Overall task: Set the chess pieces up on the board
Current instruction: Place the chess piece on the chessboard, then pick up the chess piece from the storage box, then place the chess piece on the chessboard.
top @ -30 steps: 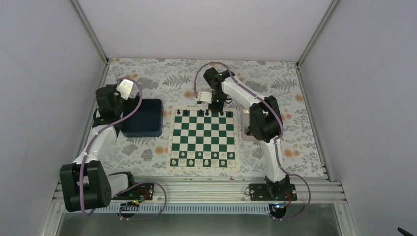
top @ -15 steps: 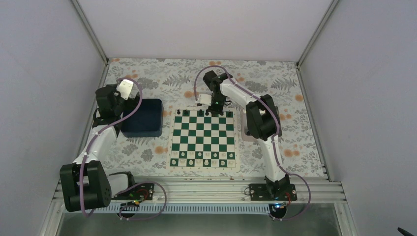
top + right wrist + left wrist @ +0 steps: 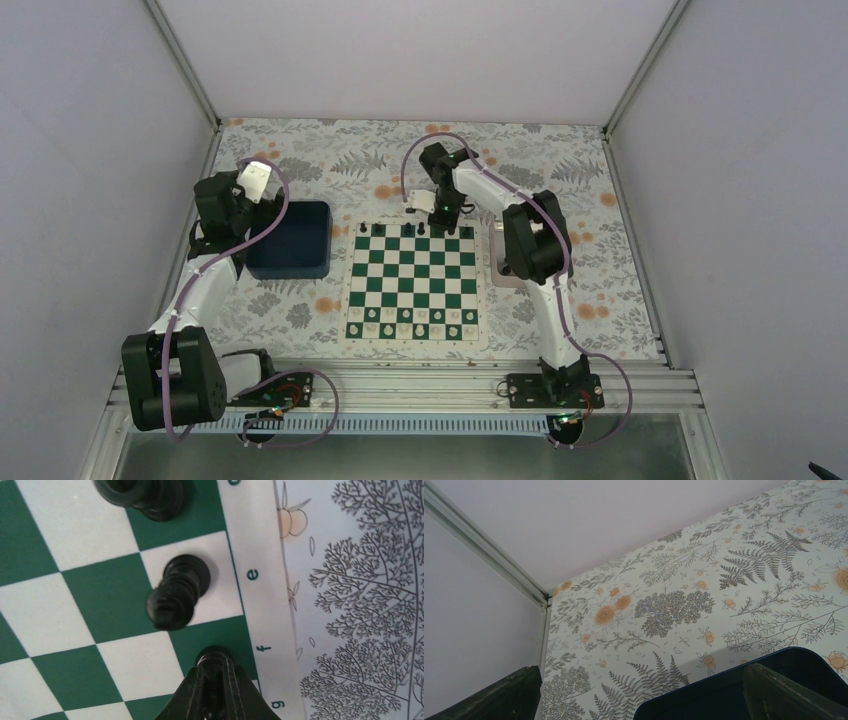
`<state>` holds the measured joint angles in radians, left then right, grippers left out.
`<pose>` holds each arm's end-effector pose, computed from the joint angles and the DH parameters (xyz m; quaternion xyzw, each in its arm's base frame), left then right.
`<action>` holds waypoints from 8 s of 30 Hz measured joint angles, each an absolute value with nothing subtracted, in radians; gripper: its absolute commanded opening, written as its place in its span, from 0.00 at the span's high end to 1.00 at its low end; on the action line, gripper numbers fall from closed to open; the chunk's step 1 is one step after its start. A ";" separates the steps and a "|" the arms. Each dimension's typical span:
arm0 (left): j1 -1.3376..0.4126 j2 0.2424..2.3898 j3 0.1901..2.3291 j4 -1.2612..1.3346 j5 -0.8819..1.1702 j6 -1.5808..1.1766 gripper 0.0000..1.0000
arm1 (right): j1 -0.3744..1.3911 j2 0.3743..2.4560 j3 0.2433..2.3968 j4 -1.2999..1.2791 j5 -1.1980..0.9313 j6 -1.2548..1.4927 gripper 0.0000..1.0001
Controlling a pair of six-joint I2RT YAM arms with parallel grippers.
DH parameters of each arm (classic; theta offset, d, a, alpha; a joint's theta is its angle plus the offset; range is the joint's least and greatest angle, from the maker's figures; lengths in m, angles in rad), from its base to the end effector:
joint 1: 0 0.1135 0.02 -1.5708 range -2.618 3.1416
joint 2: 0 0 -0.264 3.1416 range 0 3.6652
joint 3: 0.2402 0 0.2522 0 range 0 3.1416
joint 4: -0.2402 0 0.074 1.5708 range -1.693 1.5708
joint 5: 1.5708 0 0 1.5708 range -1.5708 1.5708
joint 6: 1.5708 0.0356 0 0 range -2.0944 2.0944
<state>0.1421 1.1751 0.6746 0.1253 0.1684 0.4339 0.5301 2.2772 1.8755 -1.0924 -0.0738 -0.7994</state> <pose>0.2616 0.0314 0.2522 0.1666 0.8080 0.0926 0.5575 0.3858 0.2291 0.1646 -0.6171 0.7851 0.0314 0.0429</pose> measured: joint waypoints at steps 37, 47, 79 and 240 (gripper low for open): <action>0.142 1.175 0.675 0.126 0.169 0.434 0.00 | 0.516 2.277 1.874 -1.085 -0.118 -0.803 0.93; 0.142 1.175 0.675 0.126 0.169 0.434 0.00 | 0.521 2.277 1.874 -1.081 -0.117 -0.802 0.58; 0.142 1.176 0.675 0.125 0.170 0.434 0.00 | -0.062 1.606 1.324 -1.065 -0.084 -0.892 0.50; 0.162 1.151 0.663 0.134 0.215 0.432 0.00 | 0.616 1.967 2.026 -0.995 -0.112 -0.724 0.45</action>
<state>0.1619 1.1507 0.6632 0.1341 0.2153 0.4324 0.6163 1.9675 2.0258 -0.9951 -0.1116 -0.7238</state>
